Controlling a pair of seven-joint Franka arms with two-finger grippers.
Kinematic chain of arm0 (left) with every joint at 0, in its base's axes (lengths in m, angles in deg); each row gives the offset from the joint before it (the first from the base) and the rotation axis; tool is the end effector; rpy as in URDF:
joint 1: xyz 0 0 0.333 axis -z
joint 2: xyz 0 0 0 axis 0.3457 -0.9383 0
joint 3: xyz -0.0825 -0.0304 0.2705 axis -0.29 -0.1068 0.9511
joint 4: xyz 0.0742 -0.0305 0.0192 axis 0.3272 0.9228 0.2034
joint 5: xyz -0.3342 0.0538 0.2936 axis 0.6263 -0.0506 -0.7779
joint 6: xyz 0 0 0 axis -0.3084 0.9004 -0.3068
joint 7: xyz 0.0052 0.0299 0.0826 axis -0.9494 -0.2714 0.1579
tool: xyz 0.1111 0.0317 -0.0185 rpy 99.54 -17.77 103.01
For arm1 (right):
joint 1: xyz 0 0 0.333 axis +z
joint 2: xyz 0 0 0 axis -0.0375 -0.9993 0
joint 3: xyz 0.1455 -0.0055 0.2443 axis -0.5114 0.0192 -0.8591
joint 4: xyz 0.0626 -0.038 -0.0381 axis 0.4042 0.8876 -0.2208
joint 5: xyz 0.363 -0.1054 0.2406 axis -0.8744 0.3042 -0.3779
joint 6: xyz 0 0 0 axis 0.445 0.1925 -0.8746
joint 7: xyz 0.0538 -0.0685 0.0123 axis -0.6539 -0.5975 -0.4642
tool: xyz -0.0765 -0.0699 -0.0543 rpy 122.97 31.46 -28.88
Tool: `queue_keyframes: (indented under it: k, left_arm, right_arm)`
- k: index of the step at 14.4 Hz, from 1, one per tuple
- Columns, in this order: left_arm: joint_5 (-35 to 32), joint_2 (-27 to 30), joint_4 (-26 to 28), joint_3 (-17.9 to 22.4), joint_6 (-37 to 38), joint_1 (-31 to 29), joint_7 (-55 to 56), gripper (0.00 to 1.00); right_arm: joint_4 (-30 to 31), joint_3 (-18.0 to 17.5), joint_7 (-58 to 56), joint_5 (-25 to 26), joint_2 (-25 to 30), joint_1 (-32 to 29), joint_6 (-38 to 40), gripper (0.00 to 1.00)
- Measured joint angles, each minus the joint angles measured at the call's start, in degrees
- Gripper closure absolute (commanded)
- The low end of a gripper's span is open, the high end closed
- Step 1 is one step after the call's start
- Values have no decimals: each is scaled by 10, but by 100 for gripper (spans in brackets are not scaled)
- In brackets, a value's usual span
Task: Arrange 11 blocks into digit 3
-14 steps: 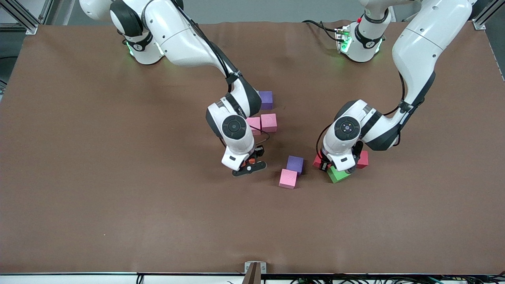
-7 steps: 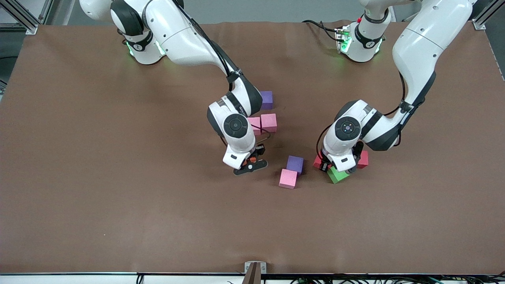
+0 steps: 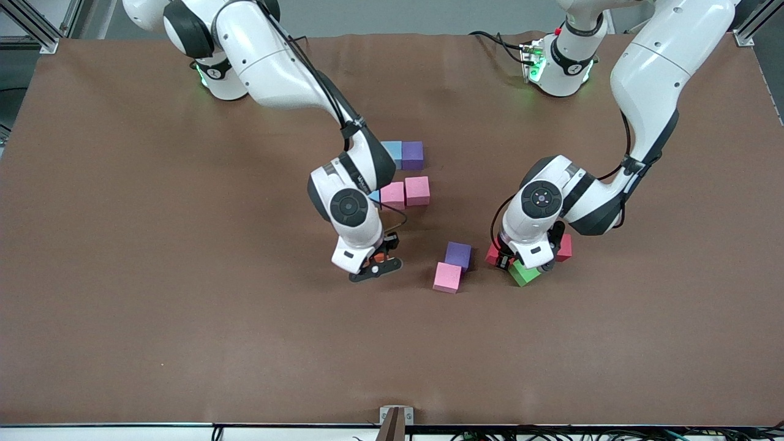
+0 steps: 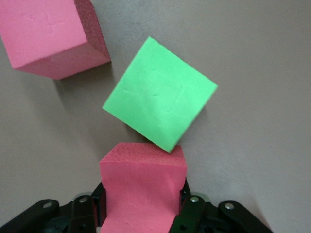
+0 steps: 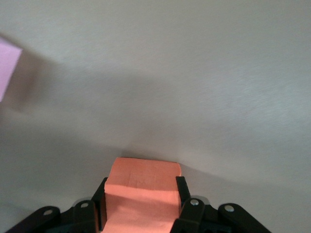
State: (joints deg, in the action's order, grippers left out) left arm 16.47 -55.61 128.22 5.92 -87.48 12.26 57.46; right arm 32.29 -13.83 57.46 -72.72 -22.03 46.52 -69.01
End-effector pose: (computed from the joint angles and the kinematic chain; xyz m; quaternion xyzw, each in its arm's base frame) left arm 0.6009 -0.2912 0.1525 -0.8309 -0.5562 -0.0174 0.0061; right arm 0.6308 0.4582 0.1543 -0.9892 -0.1418 -0.0009 0.0358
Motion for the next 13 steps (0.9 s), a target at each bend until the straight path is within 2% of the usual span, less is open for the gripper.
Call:
queue_keyframes:
  k: [8, 13]
  left_arm:
    - [5, 2, -47, -45, 42, 0, 38, 71]
    - [32, 9, -82, -81, 93, 1, 62, 71]
  right_arm:
    - [0, 7, 14, 0, 3, -2, 33, 98]
    - [7, 50, 65, 0, 3, 46, 47, 98]
